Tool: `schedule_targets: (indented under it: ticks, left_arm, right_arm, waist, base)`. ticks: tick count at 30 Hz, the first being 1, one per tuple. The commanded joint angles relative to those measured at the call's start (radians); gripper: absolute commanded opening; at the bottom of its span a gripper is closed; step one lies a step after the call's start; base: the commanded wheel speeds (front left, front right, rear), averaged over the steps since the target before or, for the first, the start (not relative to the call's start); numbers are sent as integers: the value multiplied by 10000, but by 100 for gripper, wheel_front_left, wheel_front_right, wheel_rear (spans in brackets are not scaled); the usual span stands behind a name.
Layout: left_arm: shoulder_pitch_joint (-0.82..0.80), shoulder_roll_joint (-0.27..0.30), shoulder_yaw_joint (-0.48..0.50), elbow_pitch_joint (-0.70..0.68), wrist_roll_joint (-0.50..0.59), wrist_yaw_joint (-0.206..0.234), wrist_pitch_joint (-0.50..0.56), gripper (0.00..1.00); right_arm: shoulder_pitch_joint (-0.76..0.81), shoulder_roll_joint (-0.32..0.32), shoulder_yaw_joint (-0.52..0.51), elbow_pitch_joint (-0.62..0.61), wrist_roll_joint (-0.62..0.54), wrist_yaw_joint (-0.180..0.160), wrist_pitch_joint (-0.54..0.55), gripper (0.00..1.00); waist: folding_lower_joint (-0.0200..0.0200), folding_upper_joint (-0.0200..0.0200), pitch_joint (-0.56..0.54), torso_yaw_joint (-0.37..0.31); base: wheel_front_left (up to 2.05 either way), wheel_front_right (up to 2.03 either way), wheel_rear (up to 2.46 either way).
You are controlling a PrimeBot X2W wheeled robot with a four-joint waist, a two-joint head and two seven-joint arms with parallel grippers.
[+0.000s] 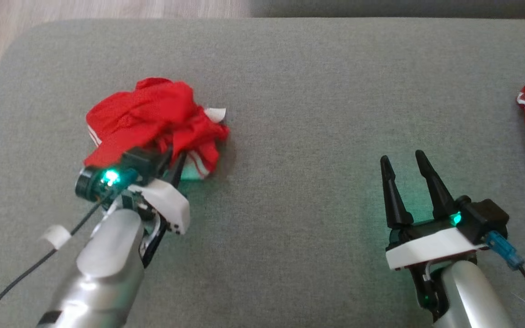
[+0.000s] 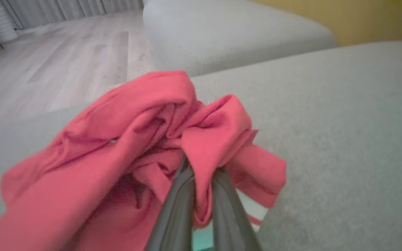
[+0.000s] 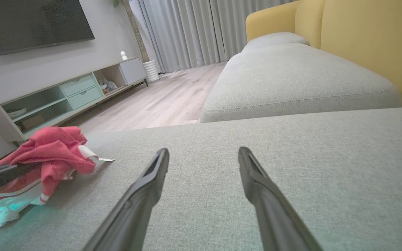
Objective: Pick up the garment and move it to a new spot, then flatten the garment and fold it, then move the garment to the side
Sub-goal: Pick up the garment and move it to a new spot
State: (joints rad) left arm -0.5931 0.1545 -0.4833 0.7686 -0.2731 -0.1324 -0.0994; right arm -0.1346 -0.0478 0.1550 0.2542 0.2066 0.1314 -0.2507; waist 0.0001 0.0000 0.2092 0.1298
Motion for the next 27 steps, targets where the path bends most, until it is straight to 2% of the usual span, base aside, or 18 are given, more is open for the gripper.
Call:
schedule_targets:
  ticks: [1,7,13,16,21,27]
  left_arm:
    - [-613,330,358,-399,-109,21,-249,0]
    - [-1069,557,714,-1538,-283,125,-1111,0]
    - [-1207,912,869,-3219,-122,307,-1412,0]
    - [-1202,1054,560,-3981,-56,198,-1450,0]
    - [-1385,1313,-563,-4831,-157,43,-1299,0]
    - [-2061,1126,-1622,-4896,-352,23,-1198,0]
  right_arm:
    - [-210,-24,253,-264,45,-7,-111,100]
    - [-110,-24,233,-192,199,-7,-111,100]
    - [-71,-24,320,-225,447,-7,-111,100]
    - [-49,-24,373,-242,571,-7,-111,100]
    - [-107,-24,452,-320,663,-7,-111,100]
    - [-291,-24,465,-457,729,-7,-111,100]
  waist:
    - [-1,0,-125,-47]
    - [-1,0,-593,-188]
    - [-1,0,-892,-654]
    - [-1,0,-963,-1015]
    - [-1,0,-840,-1742]
    - [-1,0,-527,-2440]
  base:
    - [0,0,0]
    - [0,0,0]
    - [0,0,0]
    - [0,0,0]
    - [0,0,0]
    - [0,0,0]
